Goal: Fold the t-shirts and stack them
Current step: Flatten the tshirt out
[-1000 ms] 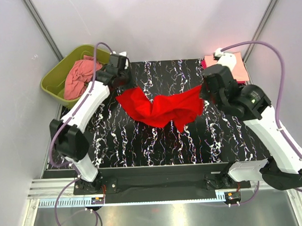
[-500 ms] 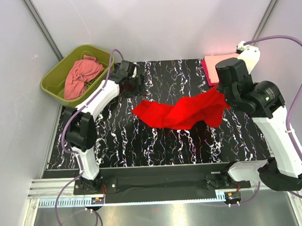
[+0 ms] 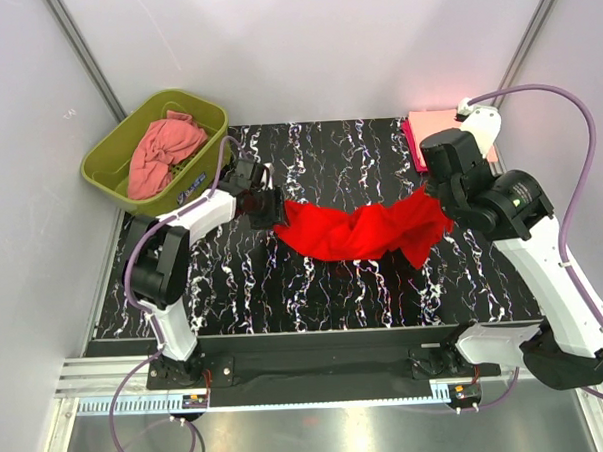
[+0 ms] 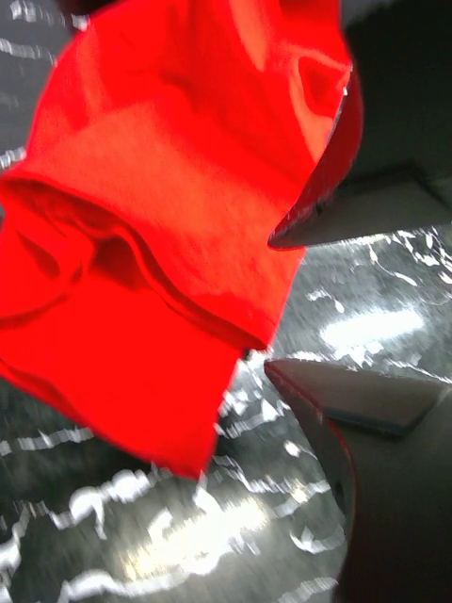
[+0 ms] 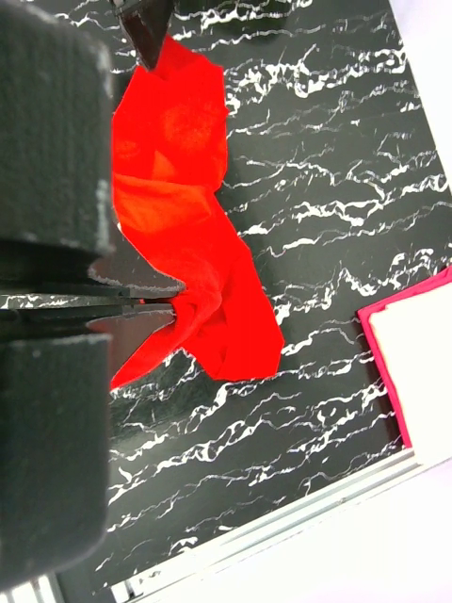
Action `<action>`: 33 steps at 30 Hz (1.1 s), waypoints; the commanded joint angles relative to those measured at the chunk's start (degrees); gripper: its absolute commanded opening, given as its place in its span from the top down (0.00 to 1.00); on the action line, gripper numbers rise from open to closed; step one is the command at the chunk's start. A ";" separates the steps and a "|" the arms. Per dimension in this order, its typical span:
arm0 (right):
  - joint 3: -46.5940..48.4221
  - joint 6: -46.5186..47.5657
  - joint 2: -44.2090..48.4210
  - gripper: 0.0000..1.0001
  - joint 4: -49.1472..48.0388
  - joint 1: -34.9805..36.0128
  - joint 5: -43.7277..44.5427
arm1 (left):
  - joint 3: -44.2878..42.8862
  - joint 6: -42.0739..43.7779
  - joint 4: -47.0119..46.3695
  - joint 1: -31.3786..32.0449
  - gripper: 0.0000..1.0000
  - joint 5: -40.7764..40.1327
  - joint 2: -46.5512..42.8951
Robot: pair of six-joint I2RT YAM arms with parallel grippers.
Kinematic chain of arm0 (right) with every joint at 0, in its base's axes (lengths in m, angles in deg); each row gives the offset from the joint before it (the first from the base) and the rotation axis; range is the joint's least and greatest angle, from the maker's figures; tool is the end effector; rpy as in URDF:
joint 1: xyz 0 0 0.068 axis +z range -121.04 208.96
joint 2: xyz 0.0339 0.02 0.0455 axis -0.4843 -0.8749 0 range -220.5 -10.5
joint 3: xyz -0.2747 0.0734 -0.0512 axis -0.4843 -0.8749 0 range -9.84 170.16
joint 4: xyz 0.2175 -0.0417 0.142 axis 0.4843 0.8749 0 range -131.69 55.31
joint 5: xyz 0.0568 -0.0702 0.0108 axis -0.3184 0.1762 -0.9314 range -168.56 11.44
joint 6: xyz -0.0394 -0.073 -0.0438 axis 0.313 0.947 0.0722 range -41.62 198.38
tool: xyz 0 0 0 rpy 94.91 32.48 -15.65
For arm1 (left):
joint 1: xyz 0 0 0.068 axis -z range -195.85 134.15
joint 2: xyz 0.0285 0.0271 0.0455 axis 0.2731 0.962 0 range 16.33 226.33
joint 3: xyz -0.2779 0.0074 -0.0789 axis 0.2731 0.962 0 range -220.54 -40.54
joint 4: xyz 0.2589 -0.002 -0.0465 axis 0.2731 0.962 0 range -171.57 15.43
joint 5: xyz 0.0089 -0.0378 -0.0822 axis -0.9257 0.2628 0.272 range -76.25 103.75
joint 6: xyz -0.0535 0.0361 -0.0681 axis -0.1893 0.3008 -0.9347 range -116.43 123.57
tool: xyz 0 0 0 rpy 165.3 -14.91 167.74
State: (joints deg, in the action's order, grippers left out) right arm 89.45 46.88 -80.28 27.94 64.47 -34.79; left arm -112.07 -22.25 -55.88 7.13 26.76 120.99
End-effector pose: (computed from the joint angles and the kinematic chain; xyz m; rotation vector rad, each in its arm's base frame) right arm 0.2061 0.0752 0.4635 0.3071 2.0354 -0.1583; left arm 0.3713 -0.1782 0.1666 0.0188 2.6793 -0.5867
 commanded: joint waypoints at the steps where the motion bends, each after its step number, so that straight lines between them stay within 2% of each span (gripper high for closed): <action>1: -0.49 1.01 1.66 1.00 -3.62 -0.35 -0.53 | 3.48 -2.56 -10.82 0.04 0.48 5.17 -0.78; 9: -1.82 1.97 2.19 1.00 -4.94 -0.44 -0.88 | 6.66 -3.53 -12.07 0.40 0.50 3.25 0.37; 17: -2.61 1.89 2.28 1.00 -5.55 -0.35 -1.32 | 4.91 -4.06 -9.79 2.15 0.51 1.06 2.38; 23: -2.69 1.89 2.80 1.00 -5.20 -0.44 -1.23 | 5.69 -4.06 -7.33 3.12 0.38 -5.62 -0.41; 28: -2.78 1.71 2.98 1.00 -5.20 -0.44 -1.67 | 5.96 -3.53 -5.48 4.00 0.33 -10.63 -3.23; 33: -2.87 1.71 2.72 1.00 -5.38 -0.35 -2.46 | 7.18 -3.27 -5.47 5.14 0.31 -12.23 -5.25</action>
State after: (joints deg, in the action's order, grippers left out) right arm 86.56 48.58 -78.32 24.14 64.43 -36.73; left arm -105.60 -26.38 -60.58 11.53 18.06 119.35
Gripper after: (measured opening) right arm 0.019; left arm 0.689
